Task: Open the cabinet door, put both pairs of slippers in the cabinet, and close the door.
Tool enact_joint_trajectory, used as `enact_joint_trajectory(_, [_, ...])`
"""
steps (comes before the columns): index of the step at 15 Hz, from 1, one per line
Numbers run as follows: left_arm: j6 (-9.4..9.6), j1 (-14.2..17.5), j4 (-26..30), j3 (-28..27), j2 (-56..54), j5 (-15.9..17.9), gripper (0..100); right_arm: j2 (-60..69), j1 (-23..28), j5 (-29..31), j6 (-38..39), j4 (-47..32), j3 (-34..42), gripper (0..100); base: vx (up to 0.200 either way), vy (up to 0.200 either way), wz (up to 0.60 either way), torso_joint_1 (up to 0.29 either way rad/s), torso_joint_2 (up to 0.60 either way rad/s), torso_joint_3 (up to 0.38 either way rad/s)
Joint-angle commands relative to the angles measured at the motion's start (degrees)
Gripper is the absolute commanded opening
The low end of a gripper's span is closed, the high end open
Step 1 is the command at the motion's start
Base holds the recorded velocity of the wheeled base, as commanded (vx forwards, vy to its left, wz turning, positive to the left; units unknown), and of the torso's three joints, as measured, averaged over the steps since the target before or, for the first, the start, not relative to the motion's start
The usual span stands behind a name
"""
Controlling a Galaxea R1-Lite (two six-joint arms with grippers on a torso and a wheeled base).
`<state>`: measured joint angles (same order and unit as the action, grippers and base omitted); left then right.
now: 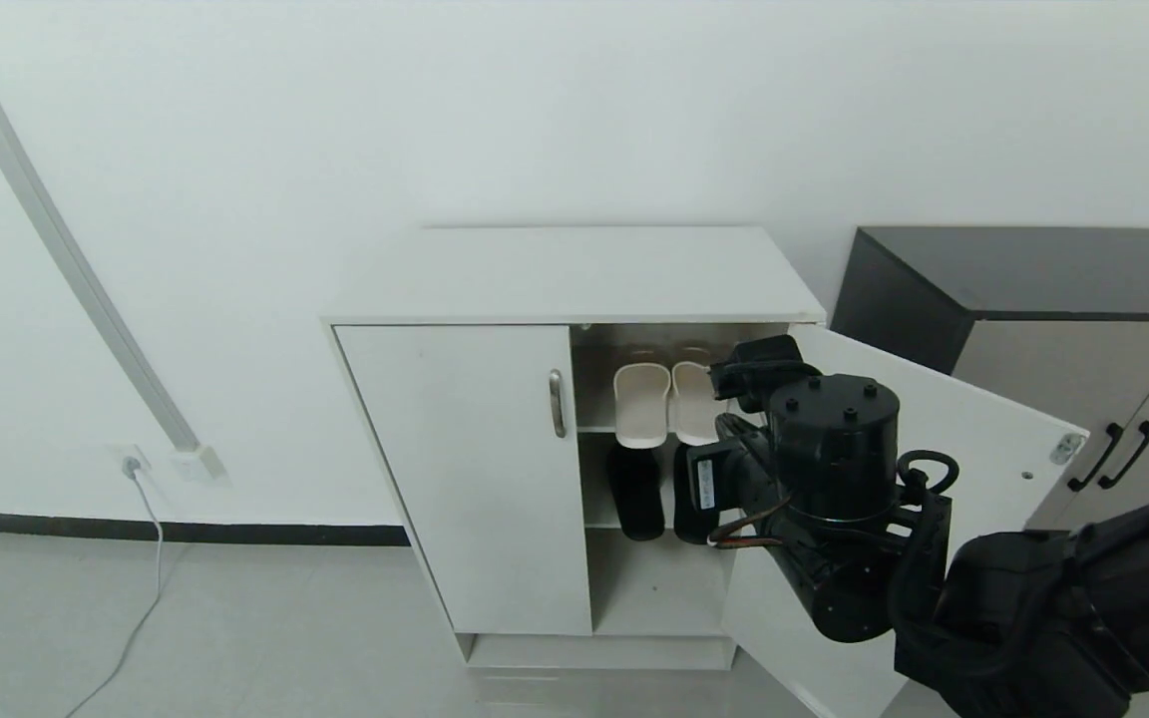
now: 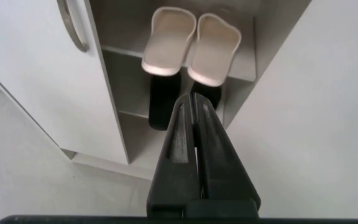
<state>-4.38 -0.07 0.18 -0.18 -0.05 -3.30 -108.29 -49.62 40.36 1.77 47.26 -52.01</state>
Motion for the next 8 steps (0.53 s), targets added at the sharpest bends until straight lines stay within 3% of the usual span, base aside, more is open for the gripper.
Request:
enact_joint_trajectory(1, [-0.02, 0.07, -0.01, 0.01, 0.05, -0.04, 0, 0.01, -0.04, -0.02, -0.01, 0.02, 0.06, 0, 0.0, 0.0, 0.0, 0.198, -0.53, -0.315])
enact_joint_trajectory(8, [-0.02, -0.01, -0.01, 0.01, 0.05, -0.04, 0, 0.1, -0.04, -0.02, -0.01, 0.29, 0.59, 0, 0.0, 0.0, 0.0, 0.236, -0.55, -0.319])
